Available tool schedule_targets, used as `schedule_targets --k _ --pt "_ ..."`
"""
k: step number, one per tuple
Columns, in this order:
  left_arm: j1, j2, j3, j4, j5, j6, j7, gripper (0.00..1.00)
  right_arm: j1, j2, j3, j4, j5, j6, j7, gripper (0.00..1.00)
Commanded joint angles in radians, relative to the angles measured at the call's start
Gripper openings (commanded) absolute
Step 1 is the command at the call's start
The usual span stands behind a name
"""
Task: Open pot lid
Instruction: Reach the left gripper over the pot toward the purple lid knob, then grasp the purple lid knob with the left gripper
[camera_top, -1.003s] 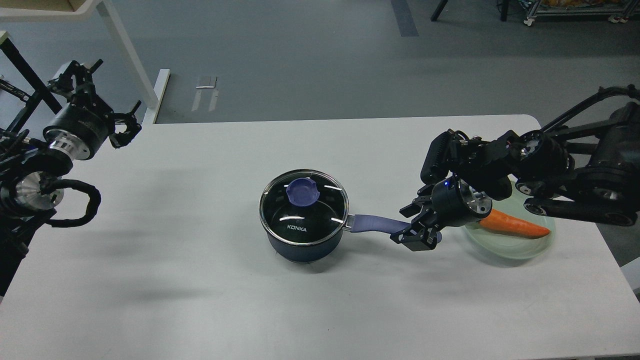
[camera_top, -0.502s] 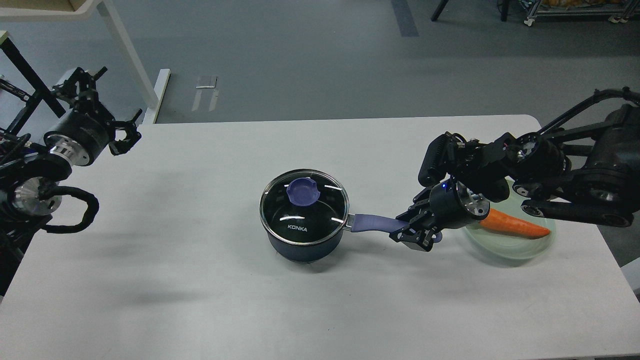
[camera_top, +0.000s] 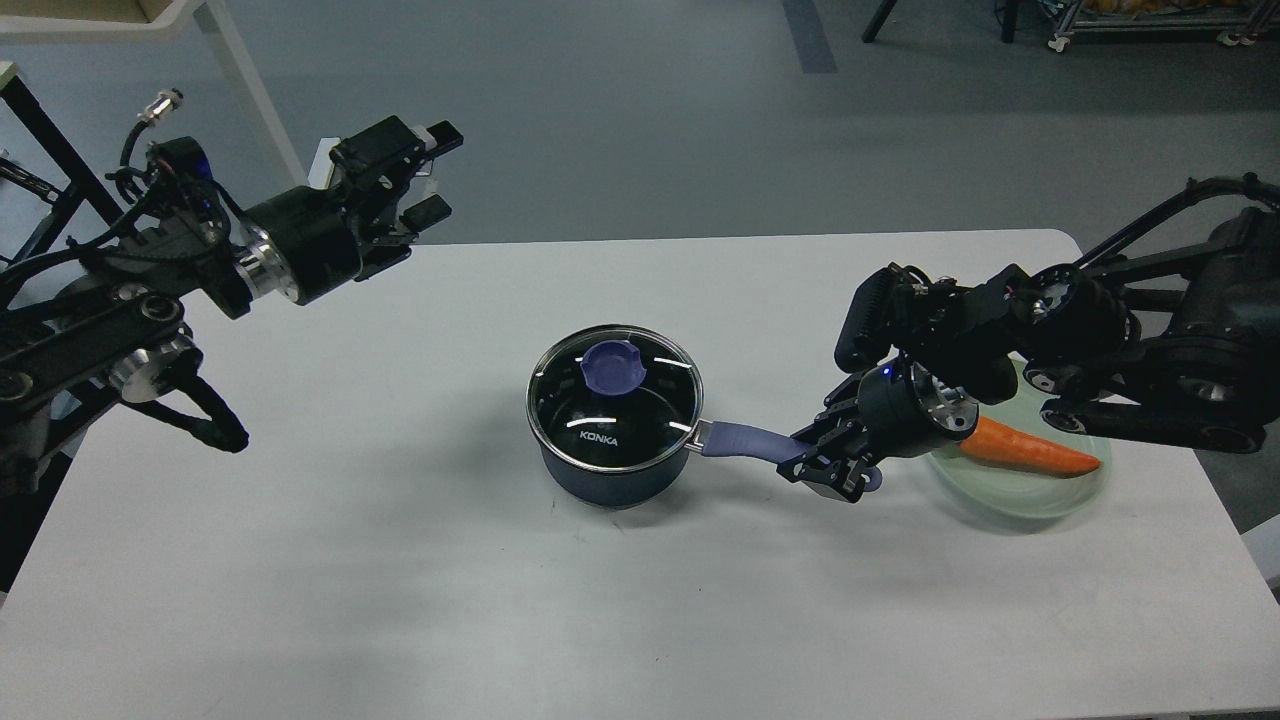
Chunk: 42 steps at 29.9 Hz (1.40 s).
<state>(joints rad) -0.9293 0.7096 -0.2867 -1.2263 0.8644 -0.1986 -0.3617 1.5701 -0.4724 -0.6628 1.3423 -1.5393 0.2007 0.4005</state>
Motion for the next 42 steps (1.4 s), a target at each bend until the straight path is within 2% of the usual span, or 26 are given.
schedule_targets --k 1,4,12,24,28,37,42 --pt "-0.003 -0.065 0.001 -0.053 0.288 0.057 -0.003 0.98 0.004 0.0 0.0 0.0 0.002 0.003 0.0 0.2" --pt "0.003 -0.099 0.017 -0.053 0.488 0.126 0.0 0.98 0.004 0.006 -0.001 0.0 0.002 0.005 0.0 0.2" --pt "-0.002 -0.145 0.153 -0.048 0.887 0.235 0.004 0.95 0.005 0.011 -0.001 0.0 0.002 0.006 0.001 0.2" --pt "0.007 -0.17 0.208 -0.022 0.906 0.292 0.015 0.93 0.005 0.012 -0.001 0.0 0.002 0.013 0.001 0.21" --pt "0.007 -0.185 0.211 -0.006 0.907 0.292 0.041 0.93 0.004 0.014 -0.001 0.0 0.002 0.013 0.001 0.21" --pt "0.009 -0.203 0.233 0.037 0.907 0.297 0.04 0.93 0.001 0.015 -0.001 -0.002 0.007 0.013 0.0 0.21" --pt "0.007 -0.202 0.291 0.04 0.907 0.349 0.04 0.91 0.002 0.021 -0.001 -0.002 0.008 0.013 0.0 0.21"
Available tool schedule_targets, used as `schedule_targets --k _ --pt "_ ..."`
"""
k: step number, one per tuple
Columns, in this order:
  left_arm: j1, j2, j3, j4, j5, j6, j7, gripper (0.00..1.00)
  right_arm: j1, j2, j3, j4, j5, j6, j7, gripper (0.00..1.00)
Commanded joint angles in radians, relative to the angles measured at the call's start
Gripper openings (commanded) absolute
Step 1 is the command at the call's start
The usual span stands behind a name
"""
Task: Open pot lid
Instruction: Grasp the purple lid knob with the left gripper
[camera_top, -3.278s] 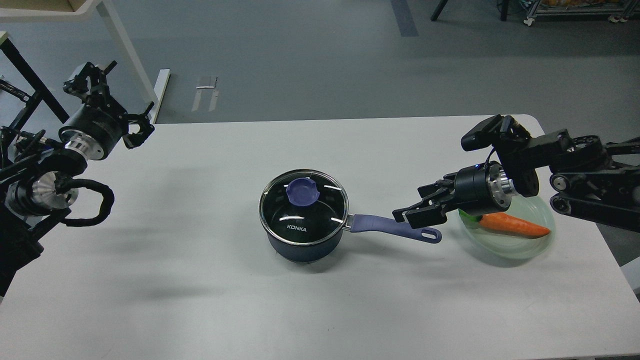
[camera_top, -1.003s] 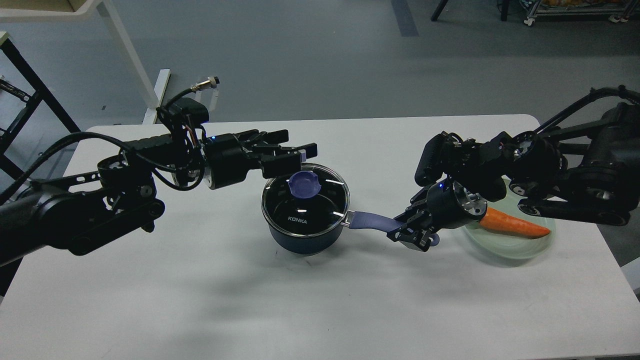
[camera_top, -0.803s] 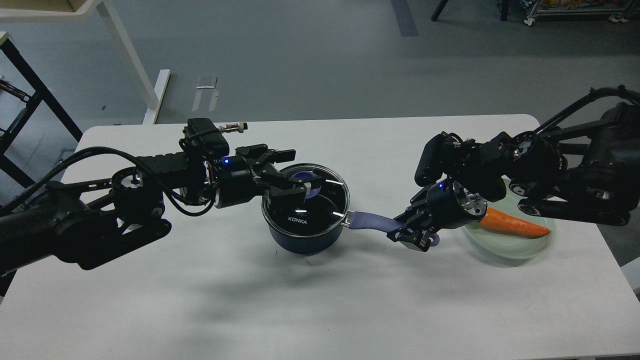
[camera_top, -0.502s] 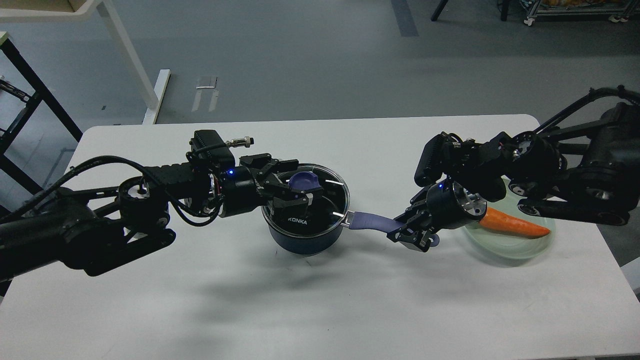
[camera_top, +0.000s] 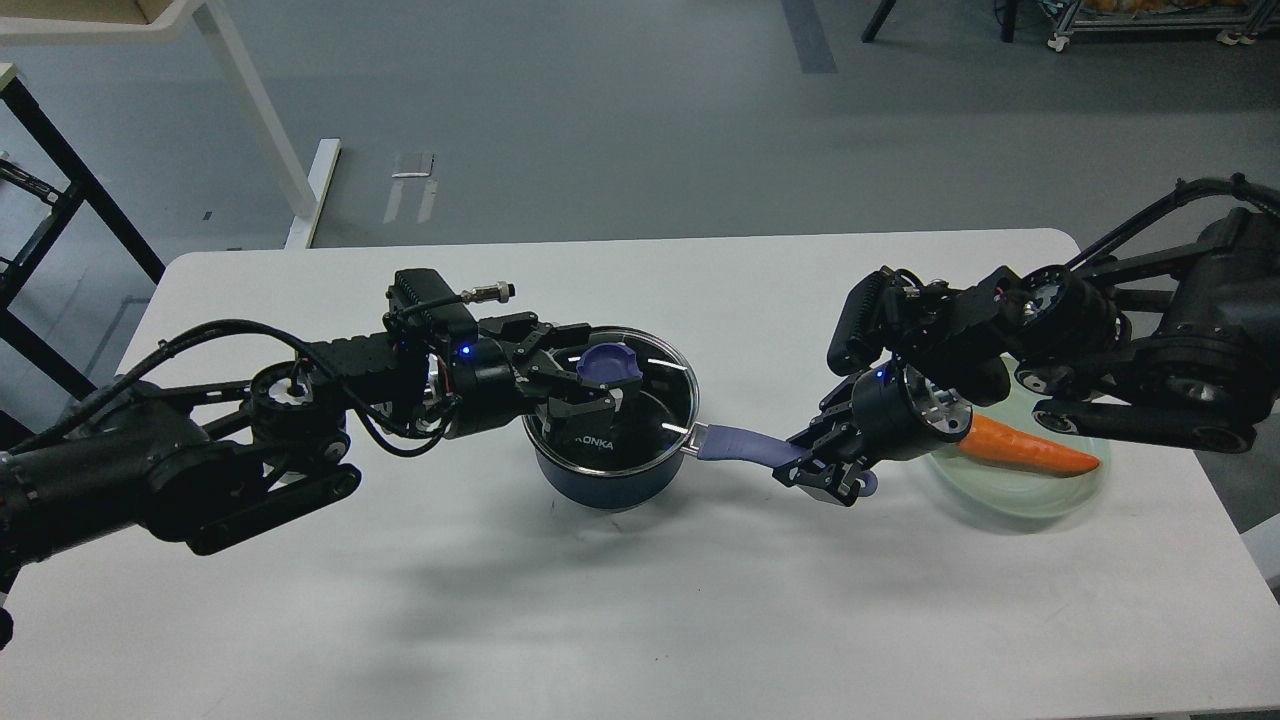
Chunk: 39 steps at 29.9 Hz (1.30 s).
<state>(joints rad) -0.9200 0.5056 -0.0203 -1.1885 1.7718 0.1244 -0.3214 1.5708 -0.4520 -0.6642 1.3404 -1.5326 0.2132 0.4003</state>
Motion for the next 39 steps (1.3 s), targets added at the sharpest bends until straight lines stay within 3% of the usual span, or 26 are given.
schedule_targets --k 1,8,16,22,33,39 --pt "0.0 0.002 0.031 0.006 0.0 0.029 -0.001 0.91 0.002 0.001 0.0 0.0 0.0 0.0 0.0 0.21" --pt "-0.007 0.001 0.033 0.009 -0.002 0.032 -0.001 0.89 0.006 0.002 0.0 0.0 0.002 0.0 0.002 0.21" --pt "-0.007 0.001 0.033 0.012 -0.003 0.032 -0.002 0.59 0.006 0.013 0.0 0.0 0.002 0.0 0.002 0.21" --pt "-0.008 0.001 0.033 0.012 -0.011 0.031 -0.007 0.45 0.006 0.012 -0.002 0.0 0.008 0.001 0.002 0.21" --pt "-0.013 0.03 0.02 0.003 -0.038 0.029 -0.013 0.41 0.009 0.004 -0.002 0.0 0.009 0.001 0.002 0.22" --pt "-0.023 0.177 0.016 -0.022 -0.165 0.029 -0.025 0.41 0.011 -0.001 -0.003 0.0 0.009 0.0 0.002 0.22"
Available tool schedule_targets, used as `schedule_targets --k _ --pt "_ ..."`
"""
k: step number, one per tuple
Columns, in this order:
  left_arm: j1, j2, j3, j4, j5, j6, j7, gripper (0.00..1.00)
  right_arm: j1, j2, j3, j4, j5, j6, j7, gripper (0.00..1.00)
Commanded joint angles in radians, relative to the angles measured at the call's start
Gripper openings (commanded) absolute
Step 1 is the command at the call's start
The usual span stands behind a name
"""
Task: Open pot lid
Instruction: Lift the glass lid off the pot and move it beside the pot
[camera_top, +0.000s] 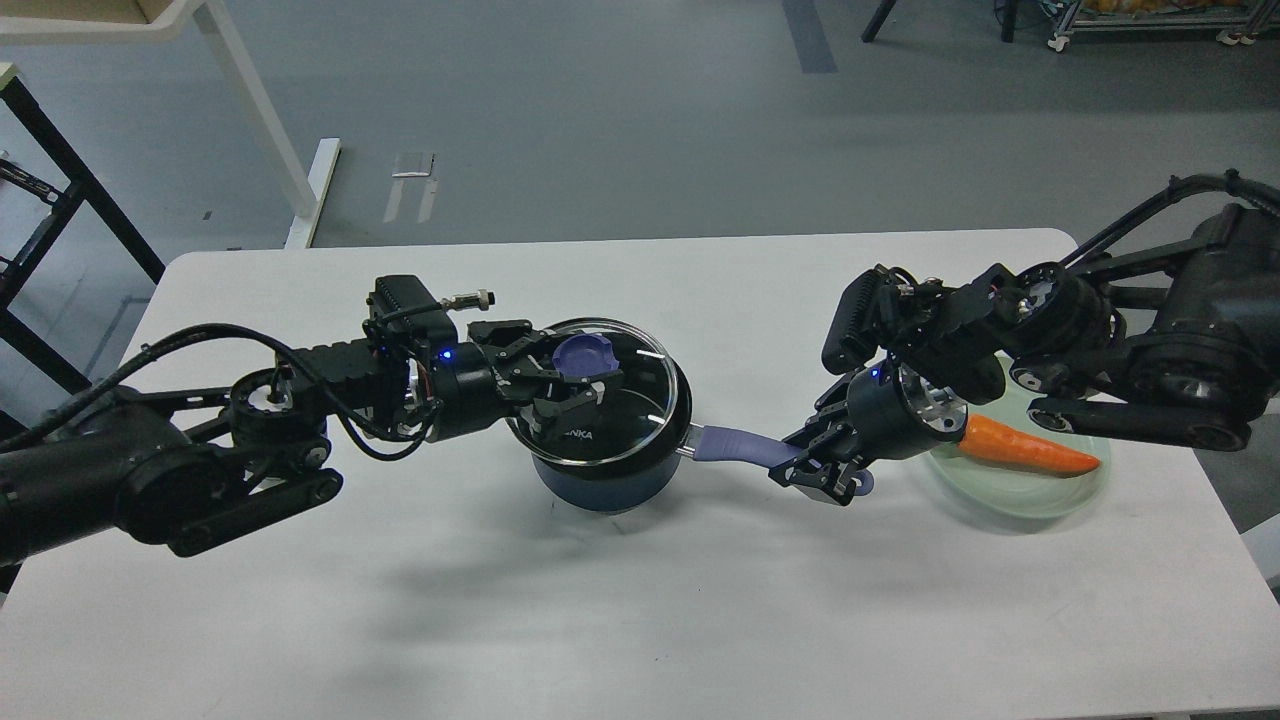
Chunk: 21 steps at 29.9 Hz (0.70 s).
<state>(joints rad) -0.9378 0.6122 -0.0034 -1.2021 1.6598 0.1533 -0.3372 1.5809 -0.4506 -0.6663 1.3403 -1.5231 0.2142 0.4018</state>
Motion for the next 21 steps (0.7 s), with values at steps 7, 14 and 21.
schedule_targets --k 7,14,21 --pt "0.013 0.234 0.017 0.018 -0.132 0.002 -0.057 0.41 0.001 0.0 -0.009 0.0 0.0 -0.001 0.0 0.23" --pt "0.108 0.258 0.02 0.168 -0.137 0.006 -0.098 0.41 0.005 0.0 -0.009 0.0 0.012 -0.001 0.0 0.23" --pt "0.177 0.25 0.028 0.269 -0.135 0.064 -0.109 0.42 0.005 0.0 -0.009 0.0 0.012 -0.001 0.0 0.23"
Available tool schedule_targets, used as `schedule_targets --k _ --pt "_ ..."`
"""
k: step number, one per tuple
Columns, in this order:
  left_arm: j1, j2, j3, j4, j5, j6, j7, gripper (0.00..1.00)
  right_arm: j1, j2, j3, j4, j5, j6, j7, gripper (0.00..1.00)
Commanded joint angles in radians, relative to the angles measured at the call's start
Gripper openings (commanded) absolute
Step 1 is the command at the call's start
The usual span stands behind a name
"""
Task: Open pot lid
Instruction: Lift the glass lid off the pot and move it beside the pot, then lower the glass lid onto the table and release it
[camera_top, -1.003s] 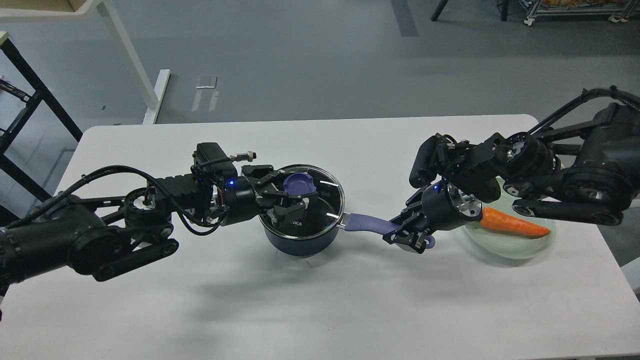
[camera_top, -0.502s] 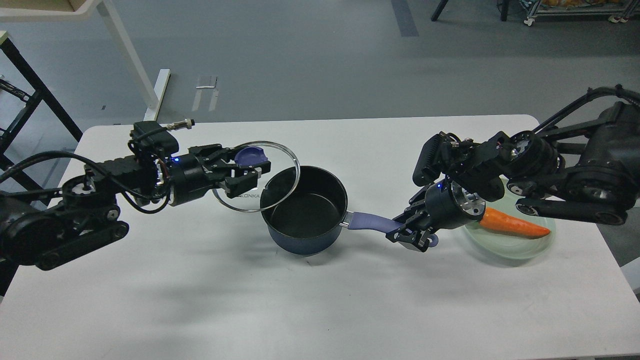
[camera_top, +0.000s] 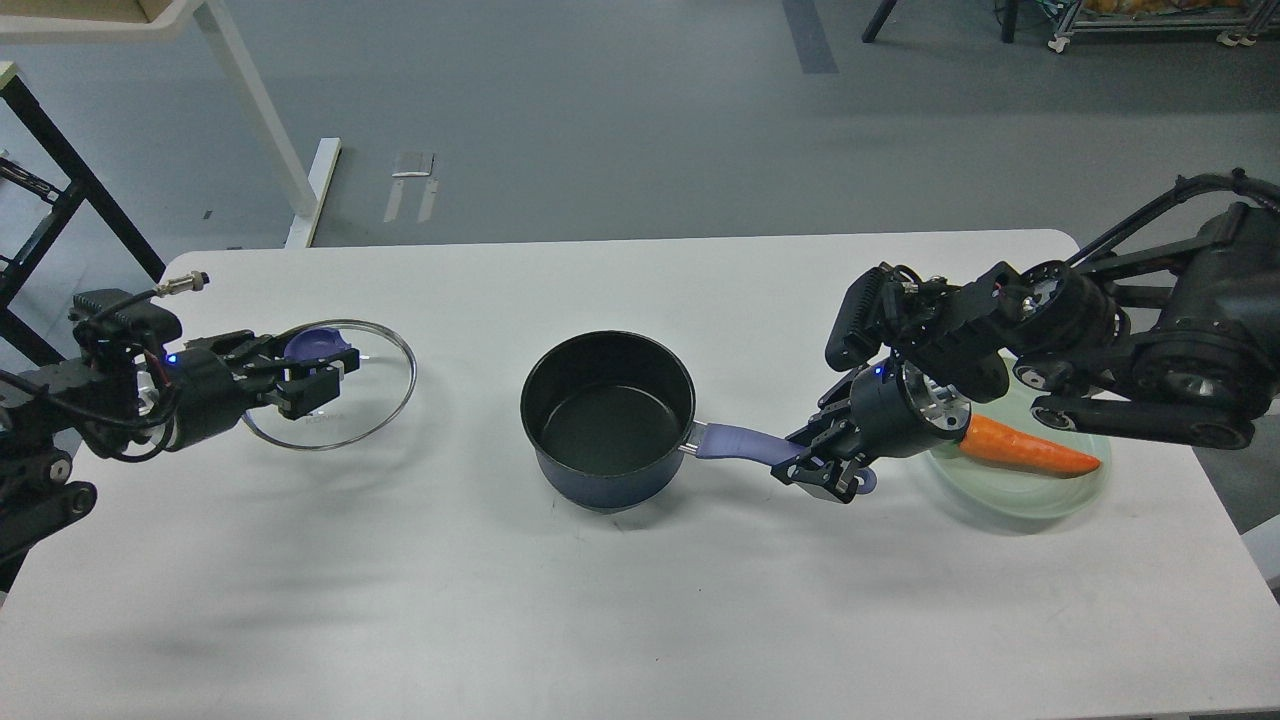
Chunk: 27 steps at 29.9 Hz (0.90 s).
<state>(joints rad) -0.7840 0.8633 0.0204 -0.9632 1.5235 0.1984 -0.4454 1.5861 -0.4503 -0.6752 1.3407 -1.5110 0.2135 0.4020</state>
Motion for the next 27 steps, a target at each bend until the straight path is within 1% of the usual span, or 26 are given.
schedule_targets --k 1,6,11,15,16,17,19,20,26,27 --pt "0.028 -0.003 0.006 0.044 0.001 0.021 -0.001 0.42 0.0 0.001 0.0 0.0 0.0 0.0 0.0 0.23" --pt "0.057 -0.026 0.023 0.086 0.001 0.041 -0.001 0.42 0.0 0.001 0.0 0.0 0.002 0.0 0.0 0.23" --pt "0.065 -0.049 0.027 0.09 0.001 0.052 0.001 0.43 -0.001 0.002 0.0 0.0 0.002 0.001 0.0 0.23" --pt "0.066 -0.049 0.029 0.09 0.001 0.053 0.001 0.46 -0.003 0.004 0.0 0.0 0.002 0.001 0.0 0.24" --pt "0.066 -0.049 0.029 0.092 0.001 0.053 0.001 0.48 -0.005 0.005 0.0 0.0 0.002 0.0 0.0 0.25" --pt "0.068 -0.05 0.029 0.092 0.001 0.053 0.002 0.53 -0.005 0.007 0.002 -0.002 0.002 0.0 0.0 0.25" --pt "0.068 -0.05 0.027 0.09 0.001 0.053 0.002 0.7 -0.005 0.007 0.002 -0.003 0.002 0.0 0.0 0.28" --pt "0.068 -0.05 0.029 0.09 0.003 0.053 0.002 0.73 -0.005 0.007 0.002 -0.003 0.002 0.0 0.0 0.29" --pt "0.066 -0.047 0.029 0.09 0.006 0.053 0.001 0.76 -0.005 0.004 0.003 0.0 0.024 0.0 0.0 0.4" --pt "0.066 -0.047 0.029 0.09 0.006 0.052 0.001 0.76 -0.005 0.004 0.003 0.0 0.031 0.0 0.0 0.45"
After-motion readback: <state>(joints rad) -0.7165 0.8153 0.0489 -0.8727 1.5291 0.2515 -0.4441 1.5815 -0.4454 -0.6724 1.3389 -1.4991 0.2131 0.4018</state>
